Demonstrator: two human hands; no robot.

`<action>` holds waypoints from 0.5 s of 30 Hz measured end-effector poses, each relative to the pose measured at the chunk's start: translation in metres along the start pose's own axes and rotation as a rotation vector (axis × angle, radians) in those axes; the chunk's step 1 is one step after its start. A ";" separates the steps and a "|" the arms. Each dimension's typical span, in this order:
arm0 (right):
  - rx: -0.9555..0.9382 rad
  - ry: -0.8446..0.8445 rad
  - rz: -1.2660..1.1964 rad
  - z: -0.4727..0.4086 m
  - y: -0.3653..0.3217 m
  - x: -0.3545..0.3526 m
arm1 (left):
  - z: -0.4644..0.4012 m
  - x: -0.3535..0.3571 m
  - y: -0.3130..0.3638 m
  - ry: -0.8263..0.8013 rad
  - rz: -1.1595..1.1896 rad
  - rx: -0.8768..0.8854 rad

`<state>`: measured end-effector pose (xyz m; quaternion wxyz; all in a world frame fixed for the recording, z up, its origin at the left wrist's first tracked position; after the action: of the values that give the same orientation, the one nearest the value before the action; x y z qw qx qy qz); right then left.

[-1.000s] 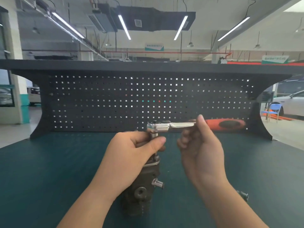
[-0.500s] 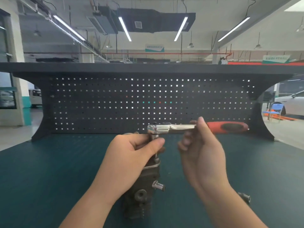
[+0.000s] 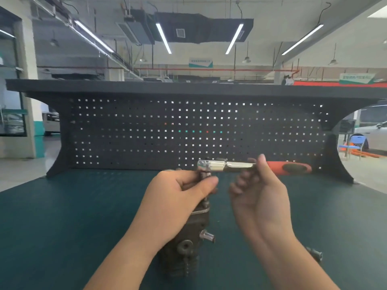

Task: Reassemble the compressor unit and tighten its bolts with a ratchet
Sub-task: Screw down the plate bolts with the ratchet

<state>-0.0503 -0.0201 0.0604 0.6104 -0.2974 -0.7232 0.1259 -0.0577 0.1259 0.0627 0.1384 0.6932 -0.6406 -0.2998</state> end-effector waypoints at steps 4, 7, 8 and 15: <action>-0.391 -0.092 0.104 0.022 0.006 0.007 | 0.002 0.001 -0.002 0.011 0.019 -0.001; -0.887 -0.190 0.729 0.034 -0.003 0.032 | -0.001 0.005 -0.004 0.050 -0.084 -0.006; -0.906 -0.149 0.925 0.031 0.001 0.035 | -0.004 0.006 -0.006 0.064 -0.132 -0.002; -0.632 0.021 0.463 -0.004 0.013 0.016 | -0.028 0.001 -0.036 0.039 -0.126 -0.088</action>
<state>-0.0437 -0.0010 0.0669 0.4516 -0.6273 -0.6338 0.0282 -0.0118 0.1251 0.0633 0.1621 0.7310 -0.5792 -0.3224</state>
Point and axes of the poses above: each hand's wrist, its own z-axis away from the middle knuckle, its own x-axis out of the palm, y = z × x, the point moved 2 cm from there along -z, towards the middle knuckle, and after that the axes turned 14 degrees about x, right-handed, at the moved point
